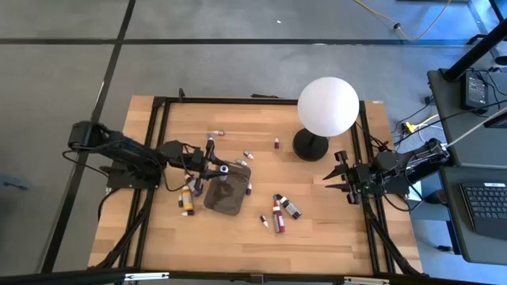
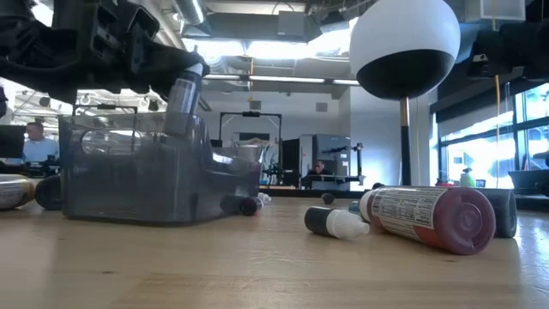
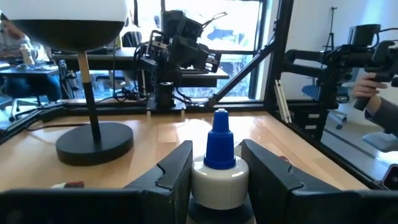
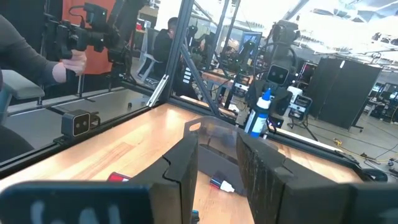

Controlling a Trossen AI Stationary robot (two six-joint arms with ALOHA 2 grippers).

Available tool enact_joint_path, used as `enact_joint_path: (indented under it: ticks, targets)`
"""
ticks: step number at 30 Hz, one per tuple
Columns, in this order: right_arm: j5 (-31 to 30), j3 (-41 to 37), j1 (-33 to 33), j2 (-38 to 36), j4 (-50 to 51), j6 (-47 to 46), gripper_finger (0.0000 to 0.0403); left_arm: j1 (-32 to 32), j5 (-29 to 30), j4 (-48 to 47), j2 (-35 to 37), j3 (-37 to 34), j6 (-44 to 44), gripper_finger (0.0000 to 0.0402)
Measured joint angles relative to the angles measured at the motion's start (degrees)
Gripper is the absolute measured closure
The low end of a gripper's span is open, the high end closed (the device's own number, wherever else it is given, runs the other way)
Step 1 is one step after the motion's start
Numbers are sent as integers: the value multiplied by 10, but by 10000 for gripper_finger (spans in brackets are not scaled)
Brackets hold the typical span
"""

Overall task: Pick & Place food coloring
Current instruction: Put the large blue food coloring bottle into the black bin

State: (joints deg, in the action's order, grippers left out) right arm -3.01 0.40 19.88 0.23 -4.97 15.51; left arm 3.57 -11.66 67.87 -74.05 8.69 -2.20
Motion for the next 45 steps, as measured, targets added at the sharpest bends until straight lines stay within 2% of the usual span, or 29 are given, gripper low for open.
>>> enact_joint_path:
  ticks: [10,17,21,37,45]
  targets:
    - [0,0,0,0,0,0,289,0,0,116,-130,0,-4,281]
    - [0,0,0,0,0,0,289,0,17,135,-187,0,22,282]
    - [0,0,0,0,0,-1,289,1,41,139,-204,0,38,278]
    - [0,0,0,0,1,-2,289,1,41,164,-256,18,49,281]
    - [0,0,0,0,1,-2,289,2,51,177,-271,17,47,269]
